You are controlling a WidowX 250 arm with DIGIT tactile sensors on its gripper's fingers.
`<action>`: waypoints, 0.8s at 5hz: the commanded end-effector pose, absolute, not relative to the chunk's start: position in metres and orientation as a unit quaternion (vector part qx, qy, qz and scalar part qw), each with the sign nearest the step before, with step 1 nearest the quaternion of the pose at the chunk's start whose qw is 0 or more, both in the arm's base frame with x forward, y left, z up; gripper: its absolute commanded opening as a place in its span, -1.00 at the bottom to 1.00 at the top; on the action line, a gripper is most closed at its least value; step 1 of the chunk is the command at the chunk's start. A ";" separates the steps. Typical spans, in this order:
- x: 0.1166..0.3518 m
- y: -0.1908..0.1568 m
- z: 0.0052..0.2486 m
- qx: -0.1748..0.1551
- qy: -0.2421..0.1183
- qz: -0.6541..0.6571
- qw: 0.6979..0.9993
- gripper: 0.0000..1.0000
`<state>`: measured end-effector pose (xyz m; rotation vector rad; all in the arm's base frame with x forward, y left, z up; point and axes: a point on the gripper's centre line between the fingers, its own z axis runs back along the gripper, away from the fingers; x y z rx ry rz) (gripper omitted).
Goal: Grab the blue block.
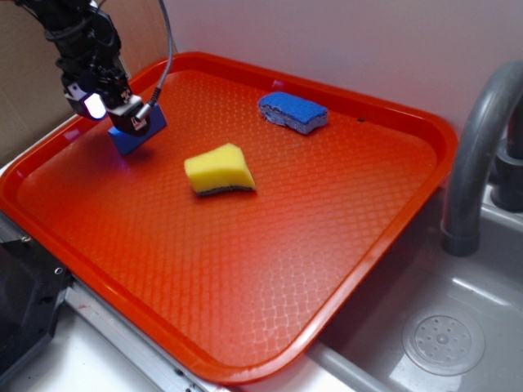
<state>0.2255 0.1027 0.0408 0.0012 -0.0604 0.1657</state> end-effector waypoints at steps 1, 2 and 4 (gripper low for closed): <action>0.243 0.097 0.037 0.014 -0.041 0.040 0.998 -1.00; 0.242 0.099 0.039 0.014 -0.048 0.035 0.998 -1.00; 0.228 0.091 0.086 0.025 0.016 0.065 0.997 -1.00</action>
